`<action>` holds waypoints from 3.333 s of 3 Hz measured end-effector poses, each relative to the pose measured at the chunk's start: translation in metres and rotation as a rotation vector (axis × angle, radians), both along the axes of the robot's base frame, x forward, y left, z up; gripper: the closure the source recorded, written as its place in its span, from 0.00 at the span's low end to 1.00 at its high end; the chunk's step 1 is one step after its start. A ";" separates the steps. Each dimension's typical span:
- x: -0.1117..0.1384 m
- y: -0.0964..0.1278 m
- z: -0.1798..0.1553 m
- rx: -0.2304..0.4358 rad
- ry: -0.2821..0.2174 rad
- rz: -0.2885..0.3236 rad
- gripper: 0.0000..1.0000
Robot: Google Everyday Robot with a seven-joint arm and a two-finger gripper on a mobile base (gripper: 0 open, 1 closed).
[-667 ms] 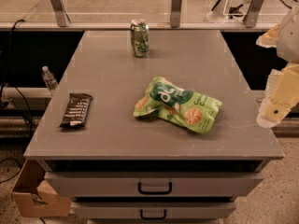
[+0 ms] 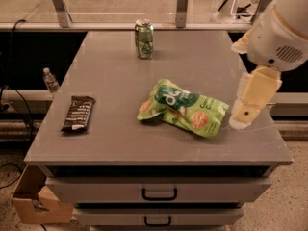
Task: Move green rice chip bag near green can
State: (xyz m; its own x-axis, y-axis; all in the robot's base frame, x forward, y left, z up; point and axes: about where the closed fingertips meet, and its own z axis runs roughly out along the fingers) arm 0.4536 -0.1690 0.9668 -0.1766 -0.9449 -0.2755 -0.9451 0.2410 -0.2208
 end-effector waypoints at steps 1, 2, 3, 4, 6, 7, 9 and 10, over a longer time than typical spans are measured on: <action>0.013 0.050 -0.021 0.073 0.038 0.033 0.00; 0.021 0.086 -0.037 0.124 0.058 0.058 0.00; 0.027 0.111 -0.055 0.141 0.070 0.077 0.00; 0.034 0.127 -0.070 0.150 0.083 0.084 0.00; 0.043 0.136 -0.096 0.152 0.111 0.085 0.41; 0.043 0.133 -0.102 0.158 0.118 0.082 0.64; 0.054 0.120 -0.092 0.150 0.064 0.090 1.00; 0.074 0.116 -0.065 0.147 -0.018 0.101 1.00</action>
Offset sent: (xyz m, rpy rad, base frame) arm 0.0334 0.1302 -0.0597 0.1897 0.0880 0.0865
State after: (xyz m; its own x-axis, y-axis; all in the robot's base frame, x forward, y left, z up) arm 0.5280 -0.0530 0.9020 -0.0766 -0.9069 -0.4144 -0.9622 0.1761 -0.2076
